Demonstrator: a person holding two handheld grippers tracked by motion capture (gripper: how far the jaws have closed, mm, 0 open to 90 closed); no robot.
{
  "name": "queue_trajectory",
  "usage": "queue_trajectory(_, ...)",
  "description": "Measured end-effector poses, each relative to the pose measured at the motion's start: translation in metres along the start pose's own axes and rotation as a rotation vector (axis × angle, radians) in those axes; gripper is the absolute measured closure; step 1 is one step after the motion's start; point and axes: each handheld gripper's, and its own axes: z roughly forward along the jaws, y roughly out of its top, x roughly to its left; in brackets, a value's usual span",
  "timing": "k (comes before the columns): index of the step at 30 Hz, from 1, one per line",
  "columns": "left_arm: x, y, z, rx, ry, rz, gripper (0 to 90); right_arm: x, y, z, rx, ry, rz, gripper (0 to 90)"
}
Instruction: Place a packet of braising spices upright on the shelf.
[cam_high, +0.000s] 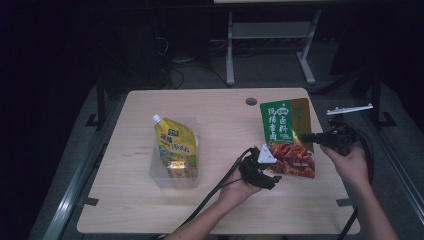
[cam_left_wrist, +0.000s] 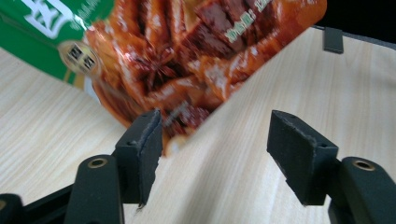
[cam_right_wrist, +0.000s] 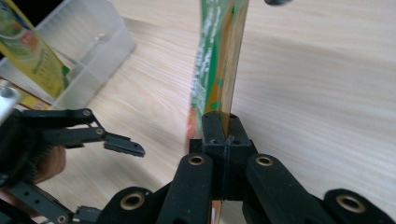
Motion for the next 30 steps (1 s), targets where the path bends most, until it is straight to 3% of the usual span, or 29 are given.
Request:
queue_trajectory(8,-0.006,-0.002,-0.012,-0.014,-0.004,0.017,30.8,0.023,0.011,-0.009,-0.024,-0.013,-0.058,90.0)
queue_trajectory(14,-0.012,-0.005,-0.021,-0.034,-0.016,0.026,29.9,0.03,0.013,-0.01,-0.034,-0.033,-0.075,90.0)
queue_trajectory(19,-0.014,-0.011,-0.028,-0.038,-0.016,0.032,28.9,0.036,0.018,-0.012,-0.05,-0.032,-0.078,90.0)
queue_trajectory(22,-0.013,-0.015,-0.035,-0.056,-0.014,0.011,28.6,0.041,0.024,-0.011,-0.055,-0.031,-0.093,90.0)
queue_trajectory(30,-0.015,-0.024,-0.054,-0.069,0.01,0.033,28.3,0.058,0.038,-0.005,-0.065,-0.006,-0.135,90.0)
